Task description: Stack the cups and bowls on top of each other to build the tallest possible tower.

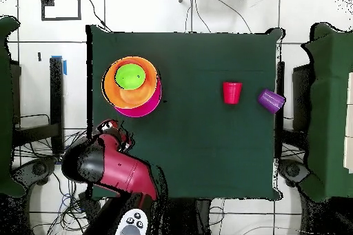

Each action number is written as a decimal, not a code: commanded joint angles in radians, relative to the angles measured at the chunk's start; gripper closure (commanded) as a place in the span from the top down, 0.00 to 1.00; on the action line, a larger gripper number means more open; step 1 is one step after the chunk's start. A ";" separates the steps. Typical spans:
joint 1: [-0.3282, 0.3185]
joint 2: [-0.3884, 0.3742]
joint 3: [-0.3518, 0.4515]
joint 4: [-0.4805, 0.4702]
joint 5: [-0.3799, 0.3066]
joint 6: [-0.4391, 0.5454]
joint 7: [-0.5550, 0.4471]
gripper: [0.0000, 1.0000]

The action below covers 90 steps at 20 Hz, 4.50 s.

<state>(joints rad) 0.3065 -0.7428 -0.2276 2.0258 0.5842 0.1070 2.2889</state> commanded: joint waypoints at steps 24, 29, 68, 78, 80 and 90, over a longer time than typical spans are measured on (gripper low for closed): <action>0.107 0.034 0.123 0.118 0.050 -0.119 0.323 1.00; 0.066 0.048 0.179 0.153 0.008 -0.185 0.351 1.00; 0.127 0.171 0.225 0.154 0.036 -0.336 0.474 1.00; 0.163 0.157 0.197 0.151 0.065 -0.307 0.465 1.00; 0.181 0.156 0.183 0.146 0.080 -0.296 0.459 1.00; 0.216 0.163 0.149 0.132 0.097 -0.289 0.435 1.00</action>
<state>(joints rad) 0.5178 -0.5807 -0.1167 2.1388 0.6265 -0.2475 2.5317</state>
